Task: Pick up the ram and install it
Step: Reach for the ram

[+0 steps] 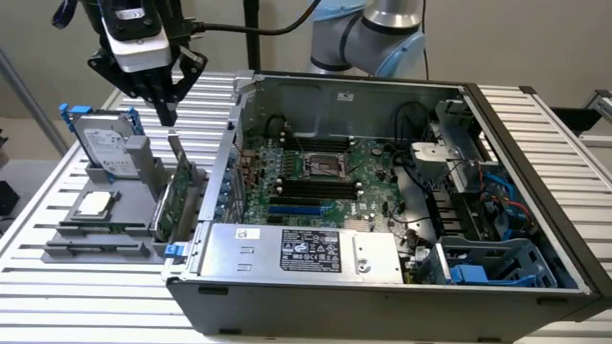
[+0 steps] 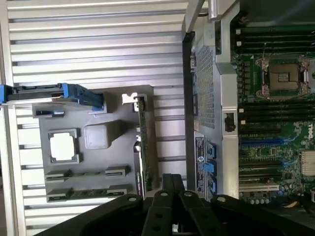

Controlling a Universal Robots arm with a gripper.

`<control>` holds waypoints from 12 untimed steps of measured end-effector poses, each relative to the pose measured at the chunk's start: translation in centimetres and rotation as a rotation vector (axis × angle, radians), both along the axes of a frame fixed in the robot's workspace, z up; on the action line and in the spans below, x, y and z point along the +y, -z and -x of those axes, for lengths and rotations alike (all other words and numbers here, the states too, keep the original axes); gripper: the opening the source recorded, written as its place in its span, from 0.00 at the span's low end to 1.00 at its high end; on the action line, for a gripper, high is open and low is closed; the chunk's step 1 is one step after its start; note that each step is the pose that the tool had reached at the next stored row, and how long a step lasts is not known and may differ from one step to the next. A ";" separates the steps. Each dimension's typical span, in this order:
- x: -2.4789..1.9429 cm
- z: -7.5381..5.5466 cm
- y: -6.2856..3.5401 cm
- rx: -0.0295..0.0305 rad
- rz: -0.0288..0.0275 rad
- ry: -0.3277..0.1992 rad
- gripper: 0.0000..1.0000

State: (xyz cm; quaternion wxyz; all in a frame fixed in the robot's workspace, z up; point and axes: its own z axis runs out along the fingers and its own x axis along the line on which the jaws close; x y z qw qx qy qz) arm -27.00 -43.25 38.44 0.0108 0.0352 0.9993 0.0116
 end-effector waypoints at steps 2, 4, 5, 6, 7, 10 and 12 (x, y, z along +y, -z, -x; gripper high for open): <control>-0.11 0.8 0.10 0.0001 0.0024 0.000 0.00; -0.21 1.7 0.21 0.0002 0.0048 0.000 0.00; -0.26 2.1 0.27 0.0002 0.0060 0.000 0.00; -0.31 2.5 0.33 0.0003 0.0073 0.000 0.00; -0.36 2.9 0.40 0.0003 0.0084 0.000 0.00; -0.50 4.1 0.59 0.0006 0.0120 0.000 0.00; -0.61 4.9 0.73 0.0008 0.0142 0.000 0.00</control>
